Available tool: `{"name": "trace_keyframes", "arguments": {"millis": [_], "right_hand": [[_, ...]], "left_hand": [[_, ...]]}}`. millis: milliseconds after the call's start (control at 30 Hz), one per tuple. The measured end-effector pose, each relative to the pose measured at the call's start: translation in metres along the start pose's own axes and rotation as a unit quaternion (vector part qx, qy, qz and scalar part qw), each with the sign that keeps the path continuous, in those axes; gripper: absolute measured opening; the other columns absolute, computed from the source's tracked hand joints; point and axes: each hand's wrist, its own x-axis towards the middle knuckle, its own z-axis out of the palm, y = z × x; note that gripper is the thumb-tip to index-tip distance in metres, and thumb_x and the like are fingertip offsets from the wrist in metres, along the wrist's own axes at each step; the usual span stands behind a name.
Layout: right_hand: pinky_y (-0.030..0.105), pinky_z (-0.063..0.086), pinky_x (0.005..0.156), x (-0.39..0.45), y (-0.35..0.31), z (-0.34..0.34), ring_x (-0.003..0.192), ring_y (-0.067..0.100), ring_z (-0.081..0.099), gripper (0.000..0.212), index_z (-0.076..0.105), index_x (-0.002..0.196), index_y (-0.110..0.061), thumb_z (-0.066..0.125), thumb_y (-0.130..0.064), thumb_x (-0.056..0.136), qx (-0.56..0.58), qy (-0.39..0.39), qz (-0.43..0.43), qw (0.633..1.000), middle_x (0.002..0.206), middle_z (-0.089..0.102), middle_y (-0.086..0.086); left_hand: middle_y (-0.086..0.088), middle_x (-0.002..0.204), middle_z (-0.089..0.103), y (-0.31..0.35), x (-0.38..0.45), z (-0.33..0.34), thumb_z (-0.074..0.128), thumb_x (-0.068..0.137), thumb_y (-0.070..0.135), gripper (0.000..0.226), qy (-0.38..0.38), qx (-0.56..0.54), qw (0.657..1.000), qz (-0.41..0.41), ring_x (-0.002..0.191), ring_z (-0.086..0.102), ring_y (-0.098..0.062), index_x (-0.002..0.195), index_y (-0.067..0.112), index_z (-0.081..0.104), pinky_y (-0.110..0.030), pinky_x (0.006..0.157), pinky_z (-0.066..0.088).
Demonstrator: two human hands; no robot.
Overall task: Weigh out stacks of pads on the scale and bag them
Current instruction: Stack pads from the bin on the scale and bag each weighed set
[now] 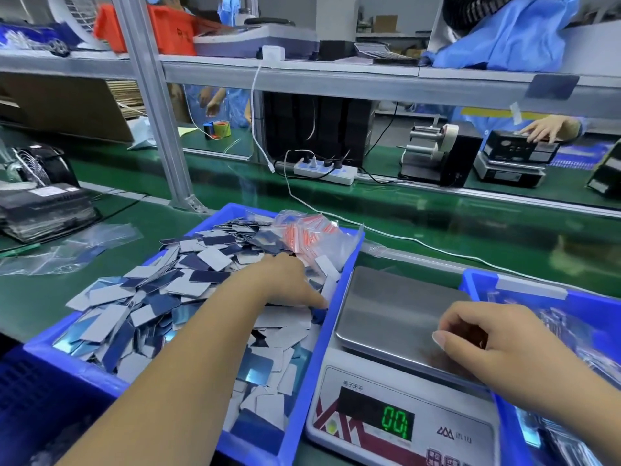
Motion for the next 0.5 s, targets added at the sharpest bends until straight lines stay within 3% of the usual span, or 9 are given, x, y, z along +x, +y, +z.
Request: {"name": "trace_keyframes", "arguments": {"millis": [100,200,333,500], "right_hand": [[0.015,0.043,0.061,0.0004,0.0024,0.0013,0.066,0.004,0.060,0.018,0.064,0.065,-0.029,0.070,-0.027,0.082,-0.005,0.001,-0.004,1.000,0.062,0.064,-0.019],[0.014,0.044,0.061,0.0002,0.0030,0.0020,0.067,0.003,0.060,0.018,0.064,0.066,-0.030,0.070,-0.029,0.083,-0.005,-0.004,-0.007,1.000,0.063,0.064,-0.020],[0.014,0.043,0.061,-0.0001,0.0036,0.0028,0.064,0.003,0.059,0.019,0.063,0.065,-0.030,0.070,-0.029,0.083,-0.001,-0.003,-0.011,1.000,0.061,0.063,-0.020],[0.014,0.043,0.060,0.0004,0.0065,0.0019,0.066,0.005,0.059,0.018,0.063,0.065,-0.030,0.070,-0.028,0.083,-0.004,0.004,-0.013,1.000,0.062,0.064,-0.018]], "left_hand": [[0.001,0.092,0.058,0.0023,-0.0024,0.0051,0.077,0.071,0.056,0.039,0.021,-0.015,1.000,0.016,0.087,0.056,-0.019,0.071,0.026,0.052,-0.031,0.073,0.049],[0.002,0.093,0.066,0.0048,-0.0018,0.0094,0.080,0.073,0.045,0.035,0.037,-0.032,0.998,0.035,0.084,0.061,-0.017,0.085,0.017,0.062,-0.032,0.079,0.054],[-0.004,0.081,0.060,0.0087,-0.0035,0.0085,0.079,0.076,0.032,0.029,0.041,-0.028,0.997,0.062,0.063,0.050,-0.018,0.082,0.017,0.055,-0.028,0.058,0.041],[0.004,0.092,0.059,0.0020,-0.0034,0.0030,0.078,0.076,0.024,0.041,0.045,-0.048,0.997,0.043,0.079,0.056,-0.014,0.108,0.022,0.053,-0.029,0.059,0.043]]}}
